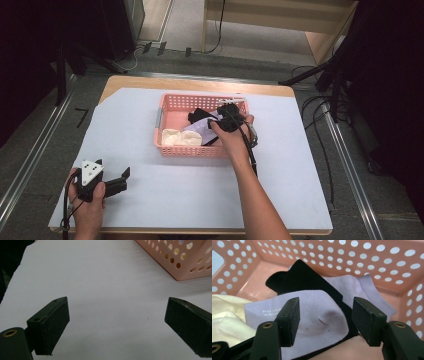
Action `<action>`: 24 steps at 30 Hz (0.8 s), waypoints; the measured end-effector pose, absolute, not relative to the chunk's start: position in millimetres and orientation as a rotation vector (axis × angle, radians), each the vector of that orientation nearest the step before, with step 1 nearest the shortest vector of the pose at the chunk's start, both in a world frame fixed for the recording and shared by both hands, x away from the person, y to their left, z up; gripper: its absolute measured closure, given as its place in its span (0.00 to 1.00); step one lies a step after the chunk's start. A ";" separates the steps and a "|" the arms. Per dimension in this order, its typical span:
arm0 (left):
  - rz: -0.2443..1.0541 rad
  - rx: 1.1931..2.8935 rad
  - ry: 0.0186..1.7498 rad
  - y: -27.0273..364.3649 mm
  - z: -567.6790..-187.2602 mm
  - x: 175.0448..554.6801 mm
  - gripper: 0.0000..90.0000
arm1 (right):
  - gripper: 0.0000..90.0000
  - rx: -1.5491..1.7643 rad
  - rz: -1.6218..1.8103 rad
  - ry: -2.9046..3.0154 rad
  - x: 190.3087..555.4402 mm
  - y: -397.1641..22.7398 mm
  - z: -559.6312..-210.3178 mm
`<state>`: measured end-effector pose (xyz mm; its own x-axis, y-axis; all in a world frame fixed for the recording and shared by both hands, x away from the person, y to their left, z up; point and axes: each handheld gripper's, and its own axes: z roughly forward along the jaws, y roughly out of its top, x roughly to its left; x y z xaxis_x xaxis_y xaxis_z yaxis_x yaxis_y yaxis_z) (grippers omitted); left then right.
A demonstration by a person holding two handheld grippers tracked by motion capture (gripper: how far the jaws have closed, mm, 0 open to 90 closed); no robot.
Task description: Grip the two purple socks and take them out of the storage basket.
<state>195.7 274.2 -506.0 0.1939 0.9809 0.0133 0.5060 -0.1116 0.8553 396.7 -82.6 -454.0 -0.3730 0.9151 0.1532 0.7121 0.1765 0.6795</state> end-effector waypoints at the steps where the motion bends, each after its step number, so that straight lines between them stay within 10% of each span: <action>1: 0.809 1.728 1.409 274.2 -506.0 195.7 0.07 | 0.44 1.555 0.996 2.167 396.7 -82.6 -454.0; 17: 0.807 1.725 1.408 274.2 -506.3 195.9 0.07 | 0.43 1.618 0.662 2.373 424.3 -62.2 -458.7; 20: 0.801 1.731 1.409 274.5 -506.0 196.1 0.07 | 0.75 1.536 0.608 2.487 423.0 -54.6 -462.0; 24: 0.797 1.728 1.408 275.0 -506.1 196.2 0.07 | 0.91 1.532 0.688 2.469 417.4 -57.6 -459.2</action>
<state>196.2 275.0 -506.1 0.1987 0.9800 0.0057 0.5092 -0.1082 0.8538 417.4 -57.6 -459.2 -0.4646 0.8791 0.1065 0.8074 0.3712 0.4585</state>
